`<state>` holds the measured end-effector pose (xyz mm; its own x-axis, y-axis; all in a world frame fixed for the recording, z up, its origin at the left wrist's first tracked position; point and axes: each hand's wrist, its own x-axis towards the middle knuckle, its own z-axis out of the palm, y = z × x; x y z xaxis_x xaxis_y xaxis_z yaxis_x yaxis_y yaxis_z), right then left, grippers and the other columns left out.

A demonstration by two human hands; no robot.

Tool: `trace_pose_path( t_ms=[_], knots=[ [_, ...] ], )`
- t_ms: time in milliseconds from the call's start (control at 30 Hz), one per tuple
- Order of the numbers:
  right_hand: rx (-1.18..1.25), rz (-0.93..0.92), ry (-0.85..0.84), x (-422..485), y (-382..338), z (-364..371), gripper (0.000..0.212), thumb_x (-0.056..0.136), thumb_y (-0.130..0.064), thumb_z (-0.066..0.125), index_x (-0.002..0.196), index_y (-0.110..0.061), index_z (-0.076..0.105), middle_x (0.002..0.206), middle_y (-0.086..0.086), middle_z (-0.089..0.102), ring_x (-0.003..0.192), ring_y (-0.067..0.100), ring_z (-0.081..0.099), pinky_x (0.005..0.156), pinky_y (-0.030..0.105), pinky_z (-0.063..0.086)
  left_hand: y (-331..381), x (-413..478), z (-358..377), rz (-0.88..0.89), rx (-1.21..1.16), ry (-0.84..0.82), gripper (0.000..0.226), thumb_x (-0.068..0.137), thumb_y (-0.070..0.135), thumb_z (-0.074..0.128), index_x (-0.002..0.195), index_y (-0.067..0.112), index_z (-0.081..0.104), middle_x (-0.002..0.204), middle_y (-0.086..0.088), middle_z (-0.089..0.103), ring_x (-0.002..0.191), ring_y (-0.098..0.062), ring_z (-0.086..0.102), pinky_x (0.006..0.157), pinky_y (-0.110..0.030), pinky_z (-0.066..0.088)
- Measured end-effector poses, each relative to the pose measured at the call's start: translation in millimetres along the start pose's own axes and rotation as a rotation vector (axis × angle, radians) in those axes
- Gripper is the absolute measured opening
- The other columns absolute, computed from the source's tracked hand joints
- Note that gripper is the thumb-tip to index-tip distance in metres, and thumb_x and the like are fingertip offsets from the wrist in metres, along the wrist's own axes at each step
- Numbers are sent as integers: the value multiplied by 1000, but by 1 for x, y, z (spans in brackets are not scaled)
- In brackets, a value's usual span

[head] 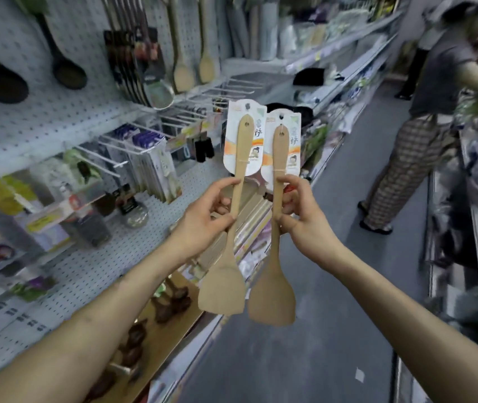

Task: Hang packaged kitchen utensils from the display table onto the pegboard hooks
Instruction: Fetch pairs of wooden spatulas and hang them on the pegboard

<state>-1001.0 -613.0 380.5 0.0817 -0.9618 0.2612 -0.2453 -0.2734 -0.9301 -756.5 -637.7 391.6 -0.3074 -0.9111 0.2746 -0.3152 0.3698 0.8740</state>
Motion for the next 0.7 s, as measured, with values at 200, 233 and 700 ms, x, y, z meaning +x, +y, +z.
trace_pose_path(
  t_ms=[200,233,700],
  knots=[
    [-45,-21,66,59,7,-52,75,97,15,53,141,-44,45,105,9,56,87,28,63,72,34,65,2,84,26,64,0,-27,71,94,1,72,147,45,54,106,11,56,87,-18,61,88,-43,62],
    [-60,-24,66,71,11,-59,75,97,16,53,141,-45,45,104,7,56,87,28,64,73,37,65,-1,100,30,71,2,-30,71,94,3,72,145,48,54,105,16,56,88,-18,62,87,-37,62],
    [-160,-19,86,287,59,-162,65,98,12,54,137,-39,42,108,15,57,96,39,63,78,52,65,-17,341,60,91,-105,11,64,97,-12,65,150,21,50,105,-4,54,83,-12,58,76,-16,54]
  ],
)
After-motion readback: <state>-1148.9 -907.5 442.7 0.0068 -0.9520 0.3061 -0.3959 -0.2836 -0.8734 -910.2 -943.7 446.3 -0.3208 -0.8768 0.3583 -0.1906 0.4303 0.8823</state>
